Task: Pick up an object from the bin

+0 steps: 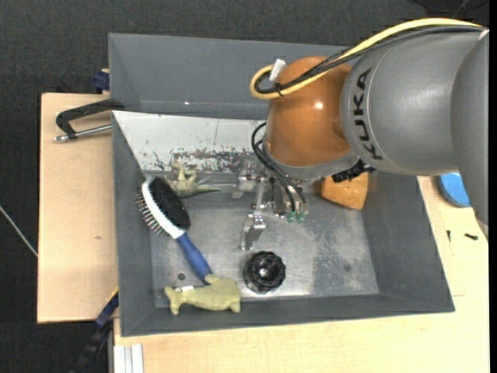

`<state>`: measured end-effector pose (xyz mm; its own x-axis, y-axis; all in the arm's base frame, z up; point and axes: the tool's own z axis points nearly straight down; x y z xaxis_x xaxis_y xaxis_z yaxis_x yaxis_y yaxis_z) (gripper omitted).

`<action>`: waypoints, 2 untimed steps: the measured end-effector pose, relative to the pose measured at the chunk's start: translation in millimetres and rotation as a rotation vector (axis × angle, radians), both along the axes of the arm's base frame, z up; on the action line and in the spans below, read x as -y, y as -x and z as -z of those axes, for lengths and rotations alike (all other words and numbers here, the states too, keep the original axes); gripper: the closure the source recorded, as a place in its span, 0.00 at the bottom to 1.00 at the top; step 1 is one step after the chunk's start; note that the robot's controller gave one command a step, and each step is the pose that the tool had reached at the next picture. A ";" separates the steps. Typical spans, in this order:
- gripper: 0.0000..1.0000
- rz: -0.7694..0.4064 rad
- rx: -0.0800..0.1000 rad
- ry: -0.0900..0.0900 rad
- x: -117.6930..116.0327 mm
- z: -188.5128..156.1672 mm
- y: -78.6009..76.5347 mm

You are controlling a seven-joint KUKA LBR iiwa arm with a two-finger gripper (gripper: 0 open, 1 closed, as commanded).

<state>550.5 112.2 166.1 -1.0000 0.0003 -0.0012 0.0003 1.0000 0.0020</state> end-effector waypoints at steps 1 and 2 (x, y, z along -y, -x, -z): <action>0.00 -0.183 0.013 -0.001 44.1 76.7 34.2; 1.00 -0.181 0.004 0.001 46.2 80.6 36.9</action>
Offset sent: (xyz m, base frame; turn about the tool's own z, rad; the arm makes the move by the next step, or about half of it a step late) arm -0.0433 -0.0518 -0.0923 -0.1841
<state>513.5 66.1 85.5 -0.9837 -0.1795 -0.0054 -0.1795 0.9838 0.0005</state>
